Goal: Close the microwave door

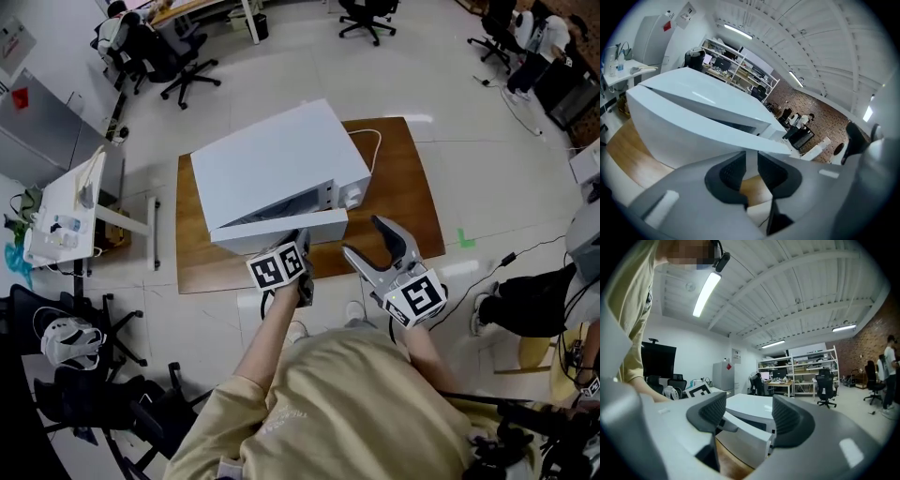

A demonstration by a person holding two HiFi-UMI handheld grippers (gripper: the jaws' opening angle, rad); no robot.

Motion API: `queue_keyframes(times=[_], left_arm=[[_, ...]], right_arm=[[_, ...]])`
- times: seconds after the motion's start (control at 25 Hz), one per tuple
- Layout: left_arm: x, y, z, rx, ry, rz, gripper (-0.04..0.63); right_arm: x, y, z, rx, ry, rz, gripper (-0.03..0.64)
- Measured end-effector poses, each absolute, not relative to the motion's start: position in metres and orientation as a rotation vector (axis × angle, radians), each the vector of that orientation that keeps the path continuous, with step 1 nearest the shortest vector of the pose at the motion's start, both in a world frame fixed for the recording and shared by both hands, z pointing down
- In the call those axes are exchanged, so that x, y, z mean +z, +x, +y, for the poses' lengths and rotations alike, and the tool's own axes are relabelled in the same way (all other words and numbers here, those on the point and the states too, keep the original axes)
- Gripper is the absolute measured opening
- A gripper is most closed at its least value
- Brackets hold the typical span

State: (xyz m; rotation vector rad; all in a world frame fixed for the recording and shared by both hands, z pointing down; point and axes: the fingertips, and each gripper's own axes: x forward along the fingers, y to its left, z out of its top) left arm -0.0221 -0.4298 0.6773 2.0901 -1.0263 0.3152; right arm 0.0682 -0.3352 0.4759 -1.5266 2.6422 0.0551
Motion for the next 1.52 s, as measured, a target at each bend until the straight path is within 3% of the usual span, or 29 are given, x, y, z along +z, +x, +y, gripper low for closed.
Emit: queue_keyframes(times=[0.16,0.2,0.32,1.0,1.12,1.28,1.52], left_arm=[[0.702,-0.017,-0.471,0.380,2.069,-1.044,0.117],[0.712,-0.013,-0.474,0.400,2.034,-1.009,0.088],[0.726,-0.004,-0.477,0.397,1.982,-0.951,0.126],[0.721,0.010,-0.485,0.404,2.022,-0.909,0.100],[0.692,0.012,-0.465,0.336,2.227,-0.918,0.103],[0.595,0.001,-0.431,0.208,2.565,-1.006,0.156],[0.484,-0.086,-0.380,-0.089,2.813,-1.390,0.202]], right_arm=[[0.479,0.071,-0.335,0.049,-1.568,2.627,0.295],[0.478,0.071,-0.337,0.048,-1.576,2.625,0.296],[0.470,0.073,-0.343,0.048,-1.605,2.619,0.296],[0.465,0.076,-0.346,0.052,-1.627,2.594,0.295],[0.475,0.071,-0.332,0.053,-1.610,2.597,0.295],[0.483,0.076,-0.321,0.049,-1.587,2.580,0.295],[0.489,0.065,-0.306,0.106,-1.593,2.490,0.296]])
